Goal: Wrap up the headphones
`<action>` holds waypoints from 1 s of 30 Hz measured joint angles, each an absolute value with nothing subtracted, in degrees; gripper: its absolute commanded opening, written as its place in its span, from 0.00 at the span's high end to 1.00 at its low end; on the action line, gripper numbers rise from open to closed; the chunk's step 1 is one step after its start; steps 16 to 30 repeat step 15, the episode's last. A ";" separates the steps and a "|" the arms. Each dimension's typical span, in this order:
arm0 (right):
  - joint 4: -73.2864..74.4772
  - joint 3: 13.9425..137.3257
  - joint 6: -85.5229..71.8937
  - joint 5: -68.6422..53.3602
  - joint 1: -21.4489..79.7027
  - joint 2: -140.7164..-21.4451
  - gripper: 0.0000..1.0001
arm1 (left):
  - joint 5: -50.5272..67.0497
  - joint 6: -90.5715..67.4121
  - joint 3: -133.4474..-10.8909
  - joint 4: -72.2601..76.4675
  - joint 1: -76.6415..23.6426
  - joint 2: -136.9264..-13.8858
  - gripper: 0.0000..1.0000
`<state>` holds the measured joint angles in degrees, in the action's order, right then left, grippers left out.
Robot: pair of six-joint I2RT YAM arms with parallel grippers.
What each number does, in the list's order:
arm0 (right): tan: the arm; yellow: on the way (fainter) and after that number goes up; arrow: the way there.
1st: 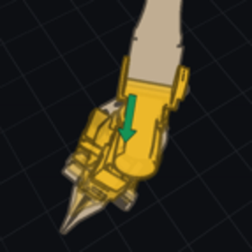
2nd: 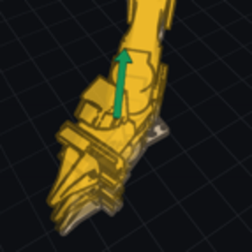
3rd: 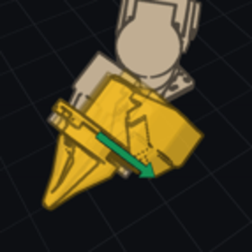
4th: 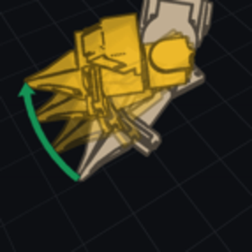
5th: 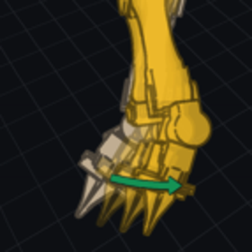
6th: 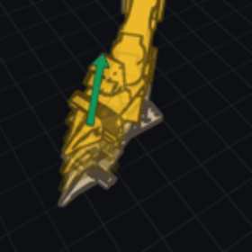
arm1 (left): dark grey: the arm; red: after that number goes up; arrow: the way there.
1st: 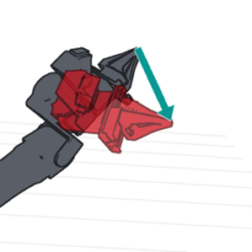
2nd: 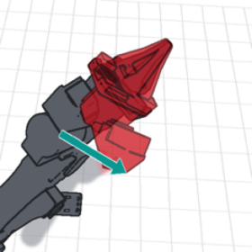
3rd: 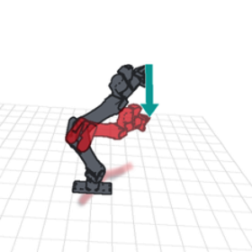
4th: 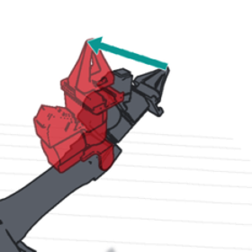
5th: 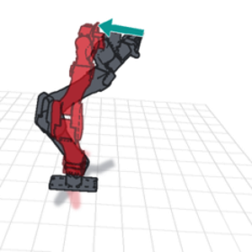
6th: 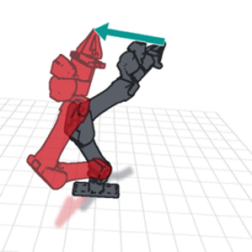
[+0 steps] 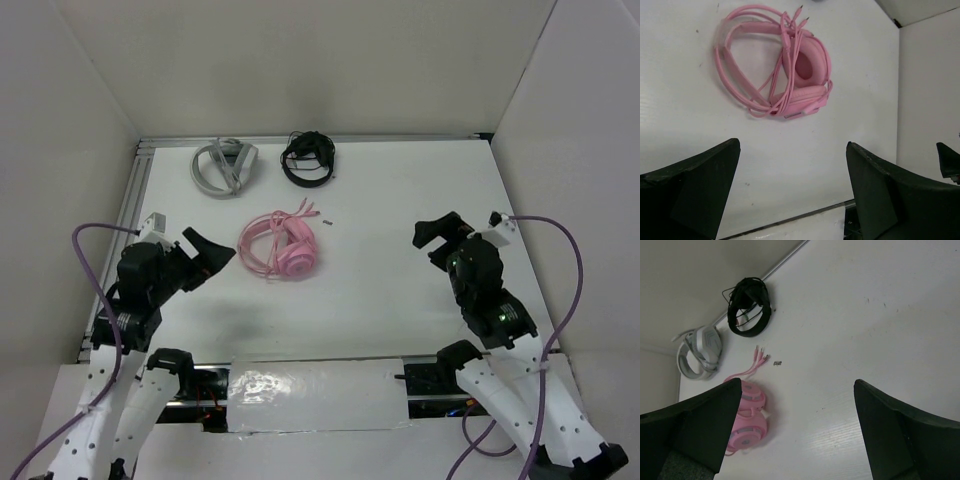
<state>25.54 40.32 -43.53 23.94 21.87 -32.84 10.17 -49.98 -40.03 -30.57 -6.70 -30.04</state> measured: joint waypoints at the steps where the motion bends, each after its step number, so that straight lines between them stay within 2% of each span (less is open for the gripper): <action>1: 25.65 39.99 -43.75 24.21 21.87 -31.81 0.00 | 10.44 -49.95 -40.07 -30.68 -6.70 -31.20 0.01; 6: 26.06 37.95 -44.03 24.77 21.89 -27.40 0.00 | 12.03 -49.87 -40.14 -30.94 -6.70 -35.38 0.01; 12: 25.80 35.59 -43.68 24.18 21.98 -23.49 0.00 | 12.82 -49.82 -40.12 -30.85 -6.70 -33.26 0.01; 30: 25.74 35.55 -43.46 23.44 21.98 -23.20 0.00 | 13.65 -49.76 -39.62 -30.17 -6.70 -31.05 0.01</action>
